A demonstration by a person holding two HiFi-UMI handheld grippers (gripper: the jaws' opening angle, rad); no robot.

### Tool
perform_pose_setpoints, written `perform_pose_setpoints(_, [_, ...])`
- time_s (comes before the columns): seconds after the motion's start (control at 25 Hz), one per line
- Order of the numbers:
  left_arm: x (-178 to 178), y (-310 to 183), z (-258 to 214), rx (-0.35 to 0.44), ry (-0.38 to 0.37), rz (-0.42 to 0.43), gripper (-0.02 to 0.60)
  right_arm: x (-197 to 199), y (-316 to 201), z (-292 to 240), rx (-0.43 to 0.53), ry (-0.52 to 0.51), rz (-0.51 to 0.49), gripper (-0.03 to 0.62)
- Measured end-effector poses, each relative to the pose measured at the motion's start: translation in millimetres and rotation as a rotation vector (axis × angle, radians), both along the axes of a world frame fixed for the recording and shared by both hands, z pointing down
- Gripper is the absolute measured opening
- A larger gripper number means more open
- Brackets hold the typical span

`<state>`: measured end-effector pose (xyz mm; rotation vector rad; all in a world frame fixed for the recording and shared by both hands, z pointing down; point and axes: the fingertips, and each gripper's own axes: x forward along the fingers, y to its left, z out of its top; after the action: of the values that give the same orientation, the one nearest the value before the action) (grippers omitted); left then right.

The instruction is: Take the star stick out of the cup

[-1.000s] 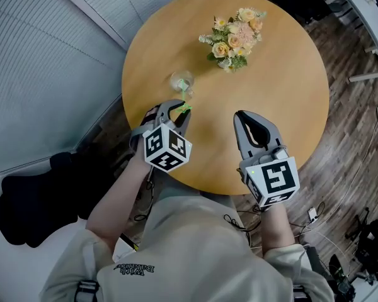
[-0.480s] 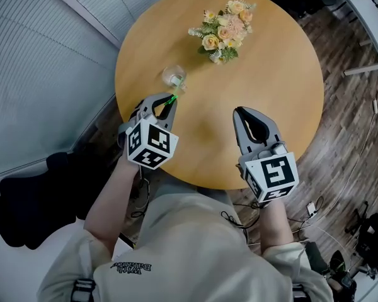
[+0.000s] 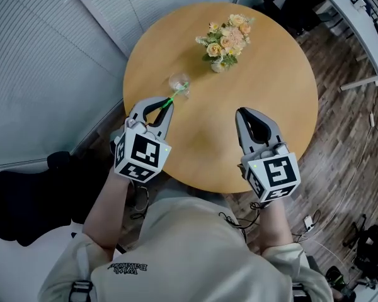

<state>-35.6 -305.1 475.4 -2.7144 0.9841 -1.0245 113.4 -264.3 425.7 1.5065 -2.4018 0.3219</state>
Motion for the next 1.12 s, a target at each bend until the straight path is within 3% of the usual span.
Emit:
perform_pose_setpoints(0.12, [-6, 11, -41, 0.092, 0.017, -0.005, 0.032, -8, 8, -18, 0.035, -0.007, -0.016, 0.037])
perform_pose_setpoints(0.48, [-22, 38, -173, 0.379, 0.182, -0.037, 0.032, -26, 32, -114, 0.196, -0.101, -0.081, 0.037])
perform_pose_setpoints(0.76, [-41, 60, -209, 0.46, 0.321, -0.096, 0.032, -30, 54, -174, 0.341, -0.089, -0.095, 0.035])
perform_pose_setpoints(0.92, [-49, 75, -228, 0.48, 0.433, -0.147, 0.032, -36, 64, -197, 0.381, -0.104, -0.108, 0.037])
perform_pose_setpoints(1.12, [-50, 93, -236, 0.52, 0.485, -0.124, 0.032, -32, 71, -196, 0.381, -0.083, -0.097, 0.037])
